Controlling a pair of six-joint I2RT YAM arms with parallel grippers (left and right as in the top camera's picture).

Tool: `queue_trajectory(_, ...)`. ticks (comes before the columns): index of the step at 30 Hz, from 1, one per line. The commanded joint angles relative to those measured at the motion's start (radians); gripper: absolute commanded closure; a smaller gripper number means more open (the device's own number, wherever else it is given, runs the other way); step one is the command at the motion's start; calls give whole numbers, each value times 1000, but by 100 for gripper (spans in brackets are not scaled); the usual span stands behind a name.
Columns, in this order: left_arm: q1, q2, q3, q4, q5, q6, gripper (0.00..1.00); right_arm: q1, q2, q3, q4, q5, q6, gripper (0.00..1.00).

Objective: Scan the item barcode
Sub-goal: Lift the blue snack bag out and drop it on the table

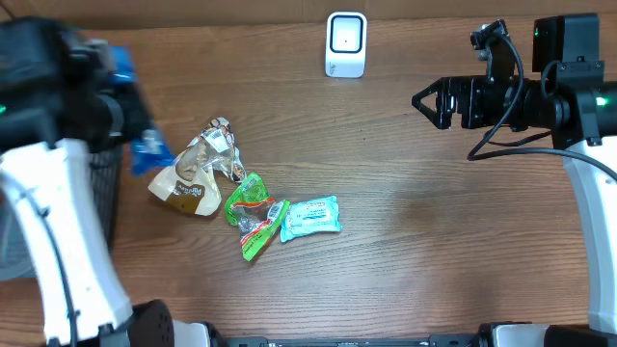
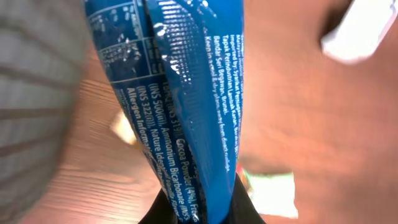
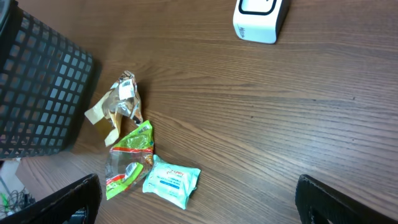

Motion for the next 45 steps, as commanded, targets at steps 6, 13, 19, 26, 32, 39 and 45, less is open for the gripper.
queue_trajectory(6,-315,100,-311,217,296,28,96,2,-3,26,7,-2,0,0)
queue_trajectory(13,-560,273,-455,388,379,-113,96,2,-3,26,5,-2,0,0)
queue_trajectory(19,-737,428,-459,475,367,-123,96,2,-3,26,4,-2,0,0)
queue_trajectory(26,-771,494,-459,443,106,-386,96,2,-3,26,4,-2,0,0)
queue_trajectory(32,-763,492,-458,364,-53,-499,96,2,-3,26,7,-2,0,0)
queue_trajectory(39,-711,492,-457,307,-134,-547,96,2,-2,26,4,-2,1,0)
queue_trajectory(45,-689,484,-364,267,116,-208,46,2,-2,26,23,-2,1,0)
